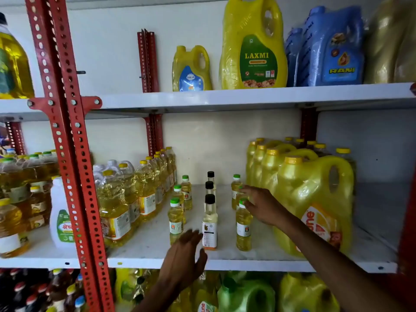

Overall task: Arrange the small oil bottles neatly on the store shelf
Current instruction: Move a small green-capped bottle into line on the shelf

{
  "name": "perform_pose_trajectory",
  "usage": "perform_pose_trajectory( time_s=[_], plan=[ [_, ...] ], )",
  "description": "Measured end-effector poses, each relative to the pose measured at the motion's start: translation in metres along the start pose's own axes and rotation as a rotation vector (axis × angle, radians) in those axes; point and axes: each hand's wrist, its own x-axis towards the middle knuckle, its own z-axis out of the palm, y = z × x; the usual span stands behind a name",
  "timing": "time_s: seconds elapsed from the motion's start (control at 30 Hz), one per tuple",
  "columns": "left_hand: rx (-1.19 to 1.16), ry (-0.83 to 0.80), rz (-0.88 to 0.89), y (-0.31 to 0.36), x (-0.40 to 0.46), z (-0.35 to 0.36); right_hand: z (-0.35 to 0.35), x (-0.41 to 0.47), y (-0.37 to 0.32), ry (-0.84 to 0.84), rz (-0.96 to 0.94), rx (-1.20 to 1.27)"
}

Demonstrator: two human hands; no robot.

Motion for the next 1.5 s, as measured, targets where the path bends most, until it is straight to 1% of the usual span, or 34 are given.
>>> perform_pose_trajectory(
  time_s=[0.07,0.1,0.13,0.2,0.4,0.6,0.8,1.1,1.5],
  plan=[
    [-0.016,-0.136,-0.047,-0.008,-0.005,0.015,0.003,-0.001,0.004,-0.096,0.044,0.046],
    [-0.016,-0.195,-0.065,-0.014,-0.008,0.024,0.006,-0.001,0.006,-0.117,0.063,0.060],
    [-0.025,-0.253,-0.087,-0.018,-0.011,0.029,0.007,-0.002,0.006,-0.123,0.071,0.075],
    [-0.035,-0.306,-0.097,-0.024,-0.014,0.039,0.011,0.000,0.009,-0.091,0.082,0.105],
    [-0.049,-0.299,-0.179,-0.028,-0.007,0.046,0.014,0.003,0.014,0.012,0.110,0.124],
    [-0.049,-0.303,-0.194,-0.033,-0.004,0.050,0.018,0.001,0.012,0.089,0.169,0.157],
    [-0.059,-0.287,-0.195,-0.033,-0.006,0.053,0.017,-0.001,0.009,0.048,0.155,0.161],
    [-0.063,-0.281,-0.175,-0.032,-0.007,0.052,0.015,-0.005,0.006,0.119,0.161,0.168],
    [-0.085,-0.274,-0.179,-0.032,-0.009,0.050,0.016,-0.009,0.001,0.107,0.134,0.117]
  ],
)
